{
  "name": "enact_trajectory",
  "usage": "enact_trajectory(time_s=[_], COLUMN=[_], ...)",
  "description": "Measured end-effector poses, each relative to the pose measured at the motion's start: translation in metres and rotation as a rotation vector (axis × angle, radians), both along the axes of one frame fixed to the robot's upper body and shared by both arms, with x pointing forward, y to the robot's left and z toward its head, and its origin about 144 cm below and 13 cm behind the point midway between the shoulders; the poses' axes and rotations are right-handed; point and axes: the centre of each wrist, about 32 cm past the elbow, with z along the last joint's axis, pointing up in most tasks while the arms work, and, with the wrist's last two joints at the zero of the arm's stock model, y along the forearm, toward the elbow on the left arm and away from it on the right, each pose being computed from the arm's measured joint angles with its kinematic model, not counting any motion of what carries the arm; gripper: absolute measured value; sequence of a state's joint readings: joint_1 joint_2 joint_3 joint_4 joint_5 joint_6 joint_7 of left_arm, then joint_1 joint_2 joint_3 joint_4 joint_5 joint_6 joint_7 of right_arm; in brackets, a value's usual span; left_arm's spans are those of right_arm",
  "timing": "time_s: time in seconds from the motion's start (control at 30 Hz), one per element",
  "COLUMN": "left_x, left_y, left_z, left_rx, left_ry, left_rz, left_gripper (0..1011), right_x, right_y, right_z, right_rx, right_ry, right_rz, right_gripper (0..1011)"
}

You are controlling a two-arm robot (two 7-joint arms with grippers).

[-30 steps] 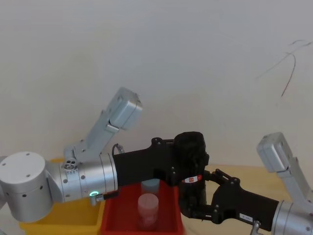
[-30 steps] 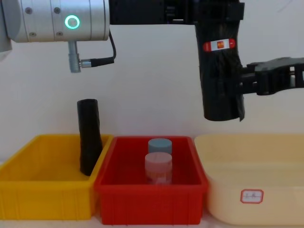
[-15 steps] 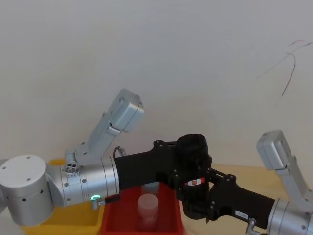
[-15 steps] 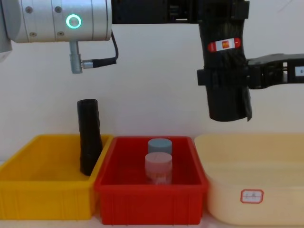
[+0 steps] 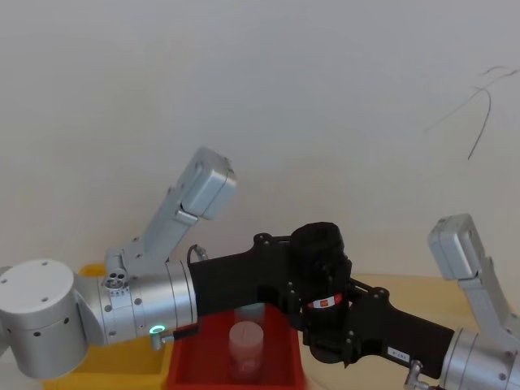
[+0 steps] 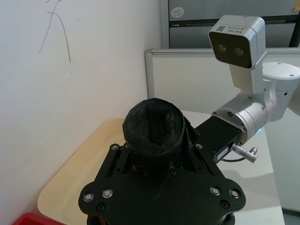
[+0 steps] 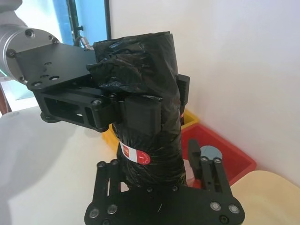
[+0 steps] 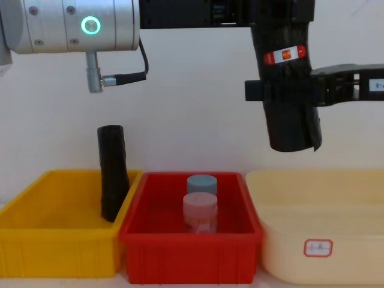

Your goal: Pick up the garbage bag with the one hand and transfer it to the other hand.

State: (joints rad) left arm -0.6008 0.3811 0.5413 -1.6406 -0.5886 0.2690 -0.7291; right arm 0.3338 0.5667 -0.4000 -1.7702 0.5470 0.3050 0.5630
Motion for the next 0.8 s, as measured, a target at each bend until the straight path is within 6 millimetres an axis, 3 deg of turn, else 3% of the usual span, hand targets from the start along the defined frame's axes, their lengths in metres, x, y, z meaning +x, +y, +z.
enact_trajectory(time_s=[0.1,0.27,0.67,0.8], left_x=[0.0000,0.0001,0.0006,0.0007], left_y=[0.0003,0.0008,0.0012,0.0015], left_z=[-0.0001,0.0001,0.0000,0.0000], left_rx=[-0.003,-0.005,-0.009,-0.009], left_ry=[0.007,0.015,0.025,0.027], left_rz=[0.001,0.001,0.003,0.004], left_gripper=[374,374,374,374], right_x=[0.0000,0.0002,0.0018,0.0028], right_y=[0.0002,0.0003,0.0012,0.0017], right_z=[-0.0001,-0.0004,-0.0004,-0.0002], right_rx=[0.003,0.009,0.011,0.008], right_ry=[-0.001,-0.001,-0.005,-0.006], right_rz=[0.002,0.006,0.016,0.017], right_gripper=[845,941,557,517])
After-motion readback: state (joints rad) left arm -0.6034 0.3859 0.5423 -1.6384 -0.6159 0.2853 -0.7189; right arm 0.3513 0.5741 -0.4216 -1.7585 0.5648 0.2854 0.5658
